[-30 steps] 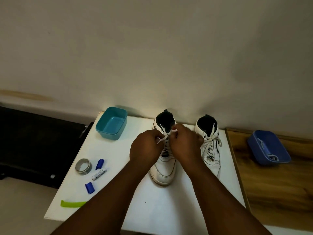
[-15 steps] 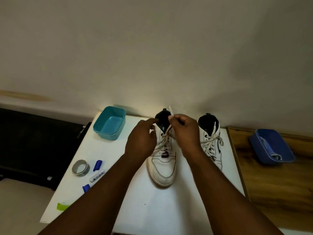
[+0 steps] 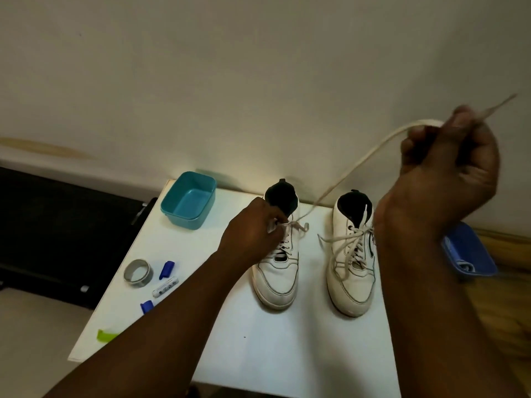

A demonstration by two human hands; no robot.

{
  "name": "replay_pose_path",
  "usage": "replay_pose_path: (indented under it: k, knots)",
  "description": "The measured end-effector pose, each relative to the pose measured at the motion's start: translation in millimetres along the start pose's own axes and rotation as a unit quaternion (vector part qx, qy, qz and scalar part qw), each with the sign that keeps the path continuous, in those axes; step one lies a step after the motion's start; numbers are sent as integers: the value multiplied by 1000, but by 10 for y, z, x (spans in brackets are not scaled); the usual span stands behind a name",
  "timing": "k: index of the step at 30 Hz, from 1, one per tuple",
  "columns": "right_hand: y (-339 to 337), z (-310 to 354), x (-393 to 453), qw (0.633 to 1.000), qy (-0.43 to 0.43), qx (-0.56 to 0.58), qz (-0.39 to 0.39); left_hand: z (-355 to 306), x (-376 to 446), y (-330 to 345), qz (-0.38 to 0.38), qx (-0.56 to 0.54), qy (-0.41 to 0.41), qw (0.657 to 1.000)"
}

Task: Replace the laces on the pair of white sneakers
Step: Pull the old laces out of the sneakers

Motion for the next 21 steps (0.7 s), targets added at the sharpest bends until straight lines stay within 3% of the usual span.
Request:
replay_pose_path:
  k: [5, 9, 12, 14, 17, 19, 21]
  knots:
    - [115, 98, 115, 997, 13, 65, 48, -3, -7, 12, -26, -4, -17, 1000]
    - [65, -748, -39, 974, 136, -151, 98, 52, -23, 8, -35, -100, -76, 992]
    - [-167, -1319, -265, 895, 170, -377, 166, 30, -48, 29, -9, -273, -135, 952]
    - [-169, -1627, -512, 812, 168, -484, 279, 19, -48, 52, -2, -394, -187, 900]
    - [-107, -1880, -892, 702, 119, -562, 422, 20, 5, -45, -22, -465, -197, 863]
    - [-130, -1940, -1020, 670, 103, -581, 450, 24, 26, -175, -61, -533, -194, 821]
    - [-177, -1952, -1039, 670, 104, -591, 437, 92, 34, -340, -118, -583, -205, 778]
Point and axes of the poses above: each hand's wrist, its own x-axis towards the middle knuckle, its own y-axis out of the palm, z = x × y, the point moved 10 cm from there along x, towards the middle knuckle, and after that the axes turned 5 degrees about y, right-handed, at the moved point
